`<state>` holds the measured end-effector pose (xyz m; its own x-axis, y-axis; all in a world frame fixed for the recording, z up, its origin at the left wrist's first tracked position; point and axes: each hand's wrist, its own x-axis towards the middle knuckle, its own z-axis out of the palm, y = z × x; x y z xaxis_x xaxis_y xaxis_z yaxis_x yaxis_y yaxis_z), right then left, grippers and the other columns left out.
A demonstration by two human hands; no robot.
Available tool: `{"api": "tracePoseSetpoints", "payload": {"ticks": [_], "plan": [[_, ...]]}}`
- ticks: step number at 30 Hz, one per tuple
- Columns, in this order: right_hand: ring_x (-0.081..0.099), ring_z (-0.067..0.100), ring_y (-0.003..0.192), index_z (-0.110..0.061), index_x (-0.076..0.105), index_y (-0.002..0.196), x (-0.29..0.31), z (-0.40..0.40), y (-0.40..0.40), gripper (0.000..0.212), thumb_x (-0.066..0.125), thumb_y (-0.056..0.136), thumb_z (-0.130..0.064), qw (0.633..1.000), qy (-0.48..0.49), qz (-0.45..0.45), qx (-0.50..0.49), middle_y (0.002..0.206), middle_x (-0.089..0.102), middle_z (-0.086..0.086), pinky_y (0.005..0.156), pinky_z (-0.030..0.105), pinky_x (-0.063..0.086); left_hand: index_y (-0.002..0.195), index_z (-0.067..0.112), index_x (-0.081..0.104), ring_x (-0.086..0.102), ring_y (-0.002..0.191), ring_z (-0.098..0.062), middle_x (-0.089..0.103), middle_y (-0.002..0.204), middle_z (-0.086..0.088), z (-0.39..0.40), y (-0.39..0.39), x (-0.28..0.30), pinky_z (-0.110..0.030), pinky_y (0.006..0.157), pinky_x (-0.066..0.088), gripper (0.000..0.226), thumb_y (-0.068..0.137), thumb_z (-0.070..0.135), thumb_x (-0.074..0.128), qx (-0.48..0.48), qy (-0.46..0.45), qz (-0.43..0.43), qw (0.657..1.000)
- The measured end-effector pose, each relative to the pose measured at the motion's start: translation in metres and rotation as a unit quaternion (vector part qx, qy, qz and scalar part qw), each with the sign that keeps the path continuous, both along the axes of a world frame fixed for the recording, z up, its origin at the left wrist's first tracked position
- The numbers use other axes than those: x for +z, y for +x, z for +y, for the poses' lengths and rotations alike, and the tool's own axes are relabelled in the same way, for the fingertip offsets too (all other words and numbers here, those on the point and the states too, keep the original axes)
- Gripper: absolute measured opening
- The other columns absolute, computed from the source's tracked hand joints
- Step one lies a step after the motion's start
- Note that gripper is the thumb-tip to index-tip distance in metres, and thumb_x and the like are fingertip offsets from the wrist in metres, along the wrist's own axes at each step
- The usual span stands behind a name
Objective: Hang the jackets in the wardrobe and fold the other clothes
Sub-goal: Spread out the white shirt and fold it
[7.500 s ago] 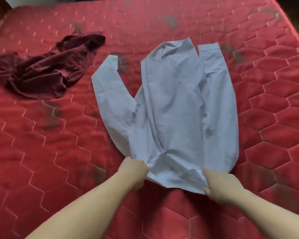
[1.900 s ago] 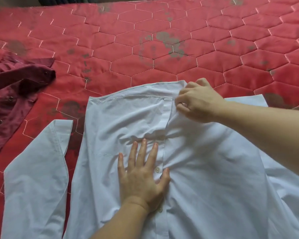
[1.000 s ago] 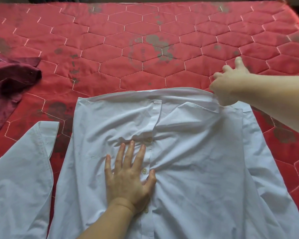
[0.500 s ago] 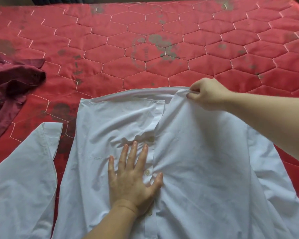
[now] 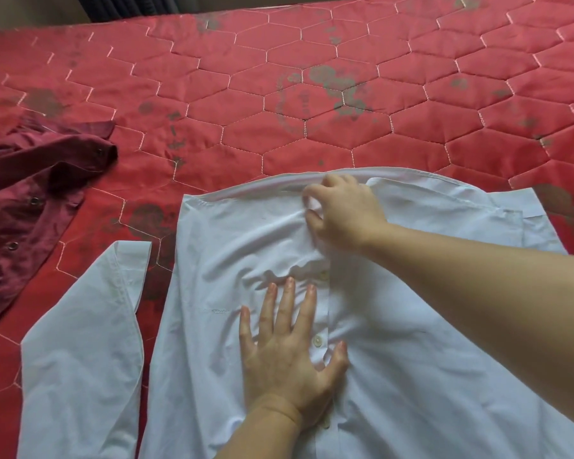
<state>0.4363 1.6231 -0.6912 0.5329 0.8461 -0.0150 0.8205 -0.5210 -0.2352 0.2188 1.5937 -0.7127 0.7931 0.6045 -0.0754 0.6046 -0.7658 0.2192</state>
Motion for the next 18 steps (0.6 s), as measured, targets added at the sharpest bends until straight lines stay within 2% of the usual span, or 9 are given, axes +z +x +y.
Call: {"api": "tracePoseSetpoints", "payload": {"ticks": [2, 4, 6, 9, 11, 13, 15, 18], "plan": [[0.034, 0.028, 0.126, -0.036, 0.048, 0.13, -0.002, 0.012, 0.0, 0.038, 0.044, 0.093, -0.039, 0.997, -0.04, -0.001, 0.067, 0.137, 0.043, -0.002, 0.094, 0.043, 0.031, 0.137, 0.027, 0.055, 0.041, 0.137, -0.027, 0.044, 0.149, -0.002, 0.0, 0.0, 0.0, -0.054, 0.106, 0.022, 0.075, 0.071, 0.061, 0.043, -0.001, -0.003, 0.003, 1.0], [0.026, 0.028, 0.134, -0.032, 0.036, 0.136, -0.003, 0.024, -0.002, 0.045, 0.04, 0.091, -0.035, 0.995, -0.076, 0.023, 0.053, 0.148, 0.031, -0.003, 0.099, 0.049, 0.025, 0.138, 0.028, 0.053, 0.041, 0.137, -0.027, 0.043, 0.15, -0.002, -0.001, -0.001, 0.0, -0.054, 0.107, 0.021, 0.076, 0.071, 0.062, 0.043, -0.001, -0.004, 0.003, 1.0], [0.026, 0.028, 0.134, -0.028, 0.036, 0.134, -0.005, 0.034, -0.01, 0.046, 0.039, 0.089, -0.032, 0.997, -0.068, 0.019, 0.029, 0.148, 0.032, -0.002, 0.1, 0.05, 0.024, 0.139, 0.029, 0.052, 0.04, 0.138, -0.026, 0.043, 0.15, -0.001, -0.001, -0.001, -0.001, -0.055, 0.107, 0.021, 0.076, 0.071, 0.063, 0.043, -0.002, -0.004, 0.005, 1.0], [0.025, 0.026, 0.137, -0.029, 0.036, 0.139, -0.009, 0.051, -0.029, 0.049, 0.039, 0.09, -0.034, 0.992, -0.063, 0.0, 0.107, 0.151, 0.03, -0.001, 0.102, 0.05, 0.024, 0.141, 0.026, 0.051, 0.04, 0.138, -0.026, 0.042, 0.15, -0.002, 0.001, 0.0, -0.004, -0.056, 0.106, 0.02, 0.079, 0.071, 0.063, 0.043, -0.002, 0.0, 0.004, 1.0], [0.013, 0.026, 0.145, -0.028, 0.026, 0.147, -0.011, 0.064, -0.039, 0.057, 0.038, 0.091, -0.036, 0.993, -0.073, 0.045, 0.081, 0.159, 0.017, 0.001, 0.109, 0.054, 0.016, 0.142, 0.025, 0.048, 0.04, 0.138, -0.027, 0.042, 0.151, -0.002, 0.001, 0.0, -0.006, -0.055, 0.106, 0.021, 0.082, 0.07, 0.063, 0.043, -0.002, -0.01, -0.009, 1.0], [0.004, 0.025, 0.148, -0.027, 0.014, 0.152, -0.012, 0.07, -0.05, 0.063, 0.035, 0.094, -0.039, 0.996, -0.039, 0.079, 0.023, 0.162, 0.007, 0.002, 0.115, 0.054, 0.006, 0.143, 0.026, 0.047, 0.039, 0.138, -0.027, 0.04, 0.152, -0.001, 0.001, 0.0, -0.008, -0.055, 0.106, 0.021, 0.083, 0.068, 0.063, 0.044, 0.005, -0.017, -0.028, 0.999], [0.005, 0.022, 0.149, -0.025, 0.015, 0.153, -0.012, 0.053, -0.063, 0.063, 0.036, 0.096, -0.041, 0.997, 0.016, 0.05, 0.052, 0.162, 0.01, 0.001, 0.116, 0.05, 0.002, 0.143, 0.025, 0.045, 0.038, 0.139, -0.027, 0.041, 0.151, -0.001, -0.001, 0.0, -0.011, -0.053, 0.106, 0.02, 0.083, 0.07, 0.063, 0.044, 0.004, -0.01, -0.03, 0.999], [0.028, 0.024, 0.142, -0.021, 0.039, 0.144, -0.013, -0.007, -0.069, 0.053, 0.044, 0.094, -0.038, 0.992, 0.095, 0.01, 0.085, 0.152, 0.035, 0.005, 0.113, 0.048, 0.01, 0.138, 0.024, 0.053, 0.038, 0.139, -0.026, 0.046, 0.148, -0.003, -0.003, -0.002, -0.011, -0.052, 0.109, 0.016, 0.077, 0.073, 0.064, 0.039, 0.008, -0.008, -0.03, 0.999]]}}
